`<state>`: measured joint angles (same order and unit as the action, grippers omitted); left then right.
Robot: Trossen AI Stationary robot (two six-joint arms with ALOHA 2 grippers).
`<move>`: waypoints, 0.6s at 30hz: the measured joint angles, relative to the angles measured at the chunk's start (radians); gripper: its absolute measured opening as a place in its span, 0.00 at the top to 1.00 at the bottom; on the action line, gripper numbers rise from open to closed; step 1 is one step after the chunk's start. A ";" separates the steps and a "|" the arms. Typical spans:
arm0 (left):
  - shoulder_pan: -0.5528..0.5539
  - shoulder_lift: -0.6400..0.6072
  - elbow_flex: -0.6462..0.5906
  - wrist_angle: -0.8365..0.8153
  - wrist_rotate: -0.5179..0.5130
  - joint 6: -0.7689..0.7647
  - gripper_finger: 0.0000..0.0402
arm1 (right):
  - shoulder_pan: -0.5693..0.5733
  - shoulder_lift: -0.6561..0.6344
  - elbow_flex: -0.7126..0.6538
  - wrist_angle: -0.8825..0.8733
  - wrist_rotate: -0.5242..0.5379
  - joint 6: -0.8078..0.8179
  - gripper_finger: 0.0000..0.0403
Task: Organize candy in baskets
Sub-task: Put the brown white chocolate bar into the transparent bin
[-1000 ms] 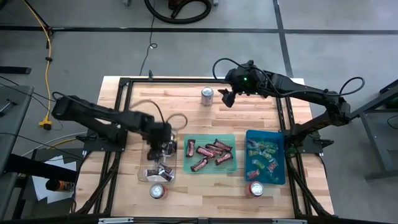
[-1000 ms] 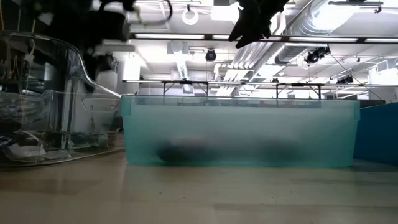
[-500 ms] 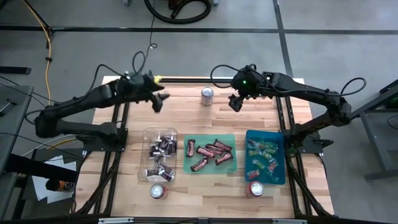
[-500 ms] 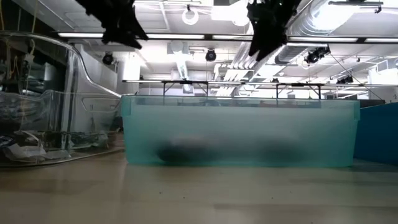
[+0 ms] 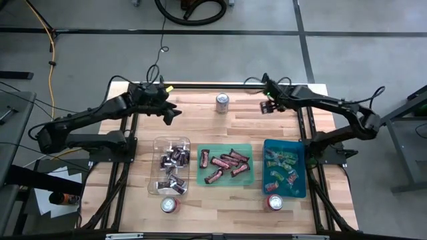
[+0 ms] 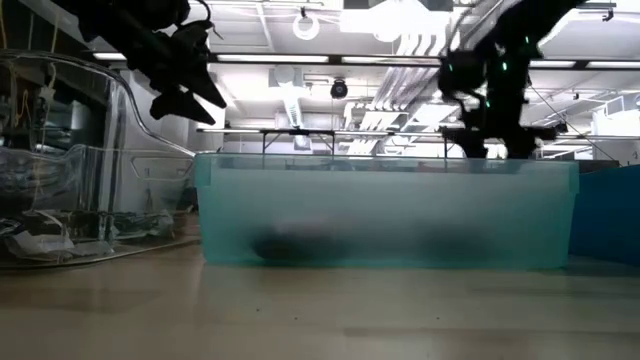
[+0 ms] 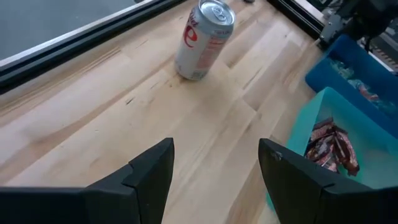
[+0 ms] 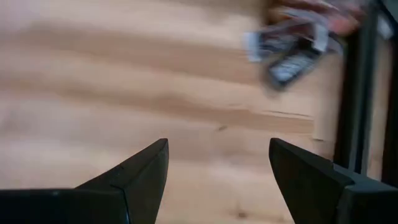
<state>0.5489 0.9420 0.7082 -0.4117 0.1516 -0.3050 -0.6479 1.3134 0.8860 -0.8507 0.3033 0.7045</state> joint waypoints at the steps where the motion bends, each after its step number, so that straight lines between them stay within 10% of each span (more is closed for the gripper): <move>1: 0.000 0.000 0.000 0.000 0.000 0.000 0.45 | -0.041 0.005 -0.021 0.026 0.002 0.030 0.32; 9: 0.000 0.000 0.000 -0.025 0.000 0.052 0.45 | -0.307 0.157 -0.069 0.132 0.114 0.202 0.36; 18: 0.000 0.000 -0.001 -0.069 0.000 0.090 0.45 | -0.301 0.268 -0.069 0.241 0.161 0.370 0.47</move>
<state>0.5488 0.9417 0.7074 -0.4807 0.1513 -0.2146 -0.9492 1.5815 0.8169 -0.6096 0.4641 1.0750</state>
